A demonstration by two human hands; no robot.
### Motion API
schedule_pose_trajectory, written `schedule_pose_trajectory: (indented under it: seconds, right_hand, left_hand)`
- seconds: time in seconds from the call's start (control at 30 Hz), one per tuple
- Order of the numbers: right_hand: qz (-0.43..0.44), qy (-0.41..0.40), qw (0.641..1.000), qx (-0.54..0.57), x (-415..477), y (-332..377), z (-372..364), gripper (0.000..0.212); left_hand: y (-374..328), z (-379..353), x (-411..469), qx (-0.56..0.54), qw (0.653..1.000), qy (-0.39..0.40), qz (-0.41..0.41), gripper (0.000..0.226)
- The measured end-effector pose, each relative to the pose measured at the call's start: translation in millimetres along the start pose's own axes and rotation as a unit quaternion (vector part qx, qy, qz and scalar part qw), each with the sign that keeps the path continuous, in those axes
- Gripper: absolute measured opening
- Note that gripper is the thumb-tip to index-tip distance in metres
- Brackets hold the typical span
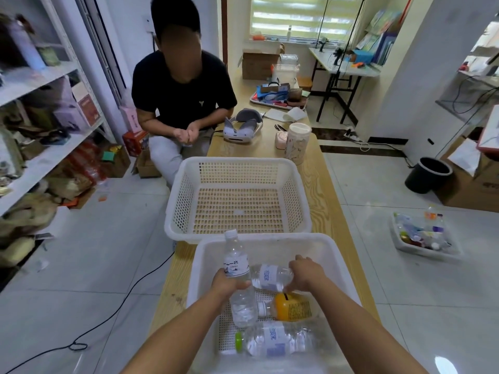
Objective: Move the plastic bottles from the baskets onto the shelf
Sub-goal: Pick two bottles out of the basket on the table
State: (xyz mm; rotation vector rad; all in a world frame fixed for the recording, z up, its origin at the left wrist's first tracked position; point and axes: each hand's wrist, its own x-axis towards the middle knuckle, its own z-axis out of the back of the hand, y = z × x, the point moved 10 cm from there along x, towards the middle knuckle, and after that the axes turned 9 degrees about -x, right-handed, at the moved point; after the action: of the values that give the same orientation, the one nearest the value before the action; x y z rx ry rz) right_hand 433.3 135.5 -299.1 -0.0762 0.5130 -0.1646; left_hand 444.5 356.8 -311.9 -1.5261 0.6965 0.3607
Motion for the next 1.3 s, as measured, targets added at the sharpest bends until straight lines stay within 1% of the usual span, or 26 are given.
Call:
schedule_pose_trajectory:
  seconds: [0.07, 0.13, 0.2, 0.23, 0.27, 0.37, 0.43, 0.47, 0.5, 0.57, 0.63, 0.67, 0.7, 0.77, 0.83, 0.93, 0.97, 1.0, 1.07, 1.1, 1.23, 1.3]
  right_hand:
    - [-0.017, 0.011, 0.998, 0.052, -4.6, -4.4, -4.1, 0.062]
    - [-0.042, 0.020, 0.989, 0.137, -13.3, -13.1, -8.8, 0.055]
    - [-0.051, 0.023, 0.968, 0.246, -25.8, -22.2, -12.6, 0.042]
    - [-0.048, 0.021, 0.951, 0.305, -34.1, -25.3, -13.0, 0.034]
    - [-0.049, 0.019, 0.927, 0.371, -43.9, -28.5, -14.0, 0.029]
    - [-0.062, -0.004, 0.828, 0.558, -81.3, -34.2, -12.9, 0.023]
    - [-0.066, -0.025, 0.765, 0.640, -108.5, -35.2, -9.5, 0.028]
    - [-0.067, -0.039, 0.727, 0.683, -122.1, -35.4, -7.3, 0.031]
    - [-0.069, -0.053, 0.678, 0.729, -136.0, -35.9, -5.4, 0.034]
    - [-0.075, -0.077, 0.571, 0.814, -165.6, -34.4, -3.7, 0.034]
    - [-0.061, -0.090, 0.485, 0.868, -197.0, -25.2, -1.3, 0.027]
    - [-0.048, -0.096, 0.453, 0.885, -212.1, -19.5, 0.1, 0.020]
    - [-0.030, -0.105, 0.420, 0.901, -227.5, -13.3, 0.5, 0.018]
    - [-0.029, -0.138, 0.374, 0.917, -261.5, -3.2, -3.8, 0.033]
    - [-0.080, -0.210, 0.360, 0.905, -304.3, -4.2, -15.7, 0.038]
    - [-0.211, -0.346, 0.373, 0.834, -391.1, -16.6, -44.1, 0.020]
    - [-0.241, -0.378, 0.367, 0.815, -420.9, -16.1, -54.1, 0.018]
    - [-0.259, -0.406, 0.348, 0.805, -448.7, -14.6, -64.4, 0.021]
    - [-0.297, -0.446, 0.329, 0.777, -504.2, -7.1, -81.7, 0.026]
    - [-0.315, -0.460, 0.321, 0.765, -531.5, -0.9, -89.8, 0.025]
    - [-0.376, -0.515, 0.272, 0.721, -636.1, 31.9, -125.5, 0.014]
    - [-0.409, -0.542, 0.249, 0.691, -687.1, 54.5, -142.6, 0.014]
  left_hand:
    - [2.2, 2.3, -1.8, -0.009, 1.000, 0.000, 0.001, 0.039]
    - [-1.7, 2.0, -3.9, -0.010, 1.000, 0.008, -0.008, 0.041]
    - [-11.8, -0.6, -4.6, -0.009, 0.999, 0.024, -0.021, 0.046]
    - [-19.3, -2.5, -5.6, -0.008, 0.999, 0.035, -0.030, 0.046]
    - [-27.3, -4.8, -7.3, -0.011, 0.998, 0.046, -0.037, 0.046]
    - [-51.0, -16.0, -16.8, -0.035, 0.994, 0.090, -0.051, 0.044]
    - [-65.3, -27.2, -26.5, -0.043, 0.989, 0.130, -0.059, 0.043]
    - [-71.7, -33.4, -31.5, -0.044, 0.986, 0.150, -0.063, 0.042]
    - [-77.9, -40.0, -36.8, -0.041, 0.982, 0.171, -0.068, 0.041]
    - [-88.5, -55.9, -49.7, -0.028, 0.972, 0.218, -0.080, 0.038]
    - [-94.6, -75.6, -67.6, -0.007, 0.959, 0.270, -0.089, 0.033]
    - [-94.7, -86.3, -78.2, 0.005, 0.951, 0.296, -0.090, 0.031]
    - [-92.9, -97.4, -90.5, 0.018, 0.941, 0.325, -0.090, 0.030]
    - [-84.2, -119.3, -119.1, 0.043, 0.919, 0.382, -0.087, 0.030]
    - [-68.3, -139.6, -153.0, 0.066, 0.895, 0.434, -0.077, 0.033]
    - [-35.6, -165.5, -209.2, 0.103, 0.860, 0.496, -0.057, 0.037]
    - [-23.0, -173.0, -229.7, 0.118, 0.846, 0.518, -0.048, 0.037]
    - [-10.5, -180.4, -251.1, 0.136, 0.829, 0.542, -0.043, 0.036]
    - [14.5, -194.4, -295.4, 0.169, 0.792, 0.586, -0.041, 0.038]
    - [27.4, -200.3, -317.5, 0.182, 0.776, 0.603, -0.040, 0.038]
    - [82.9, -214.2, -413.4, 0.220, 0.709, 0.670, -0.020, 0.037]
    - [109.4, -214.1, -464.0, 0.236, 0.669, 0.705, -0.013, 0.037]
